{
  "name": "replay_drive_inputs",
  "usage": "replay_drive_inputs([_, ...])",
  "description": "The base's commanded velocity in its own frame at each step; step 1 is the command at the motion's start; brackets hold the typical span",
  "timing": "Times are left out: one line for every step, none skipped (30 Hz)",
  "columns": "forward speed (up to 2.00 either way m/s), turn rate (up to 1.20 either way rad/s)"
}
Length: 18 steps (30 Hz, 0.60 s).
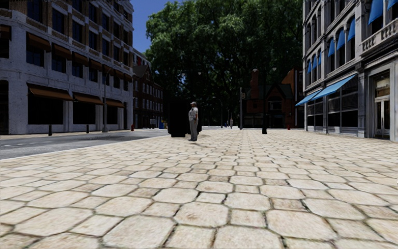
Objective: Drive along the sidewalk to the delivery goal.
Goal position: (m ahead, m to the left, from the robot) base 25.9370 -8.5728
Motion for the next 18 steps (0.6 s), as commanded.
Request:
replay_drive_inputs([2.0, -0.48])
replay_drive_inputs([2.0, -0.48])
replay_drive_inputs([2.0, -0.48])
replay_drive_inputs([2.0, -0.48])
replay_drive_inputs([2.0, -0.48])
replay_drive_inputs([2.0, -0.48])
replay_drive_inputs([2.0, -0.48])
replay_drive_inputs([2.0, -0.48])
replay_drive_inputs([2.0, -0.48])
replay_drive_inputs([2.0, -0.48])
replay_drive_inputs([2.0, -0.48])
replay_drive_inputs([2.0, -0.48])
replay_drive_inputs([2.0, -0.48])
replay_drive_inputs([2.0, -0.48])
replay_drive_inputs([2.0, -0.48])
replay_drive_inputs([2.0, -0.48])
replay_drive_inputs([2.0, -0.36])
replay_drive_inputs([2.0, -0.15])
